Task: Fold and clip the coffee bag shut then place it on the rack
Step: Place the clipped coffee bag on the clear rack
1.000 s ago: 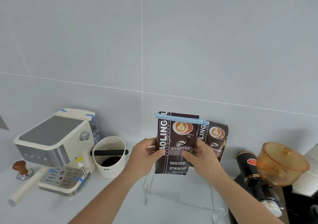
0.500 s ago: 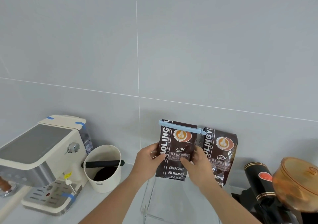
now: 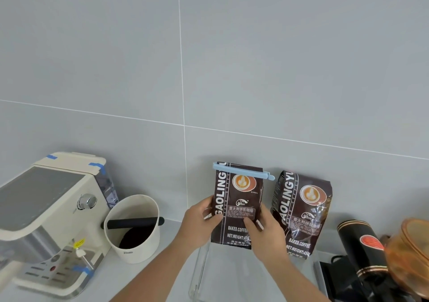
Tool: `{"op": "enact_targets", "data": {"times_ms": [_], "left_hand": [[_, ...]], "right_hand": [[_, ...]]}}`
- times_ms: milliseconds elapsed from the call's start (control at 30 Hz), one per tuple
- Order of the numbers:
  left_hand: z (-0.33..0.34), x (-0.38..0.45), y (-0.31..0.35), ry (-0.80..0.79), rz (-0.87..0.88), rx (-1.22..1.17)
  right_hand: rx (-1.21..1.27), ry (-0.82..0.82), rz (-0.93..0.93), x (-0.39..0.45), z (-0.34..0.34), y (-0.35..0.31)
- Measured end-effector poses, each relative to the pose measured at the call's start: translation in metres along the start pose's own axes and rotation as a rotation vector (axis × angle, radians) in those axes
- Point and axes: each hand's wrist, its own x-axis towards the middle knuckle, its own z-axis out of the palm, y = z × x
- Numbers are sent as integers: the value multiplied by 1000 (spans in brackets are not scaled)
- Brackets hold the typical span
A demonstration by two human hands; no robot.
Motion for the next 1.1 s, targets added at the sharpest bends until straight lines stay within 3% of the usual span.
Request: {"op": "enact_targets", "data": {"times_ms": [433,733,933,1100], "left_hand": [[-3,18,-4,-68,-16,66],[-4,13,6,-7,-103,246],[-14,-2,29,16,-209,-17],[-27,-30,60,-4,-303,-359]], "right_hand": [[-58,-4,39,14,5,2],[-62,-54,59,10,-3,-11],[10,-75,97,-2,-21,-31],[247,-142,195,-16,-39,-48]]}}
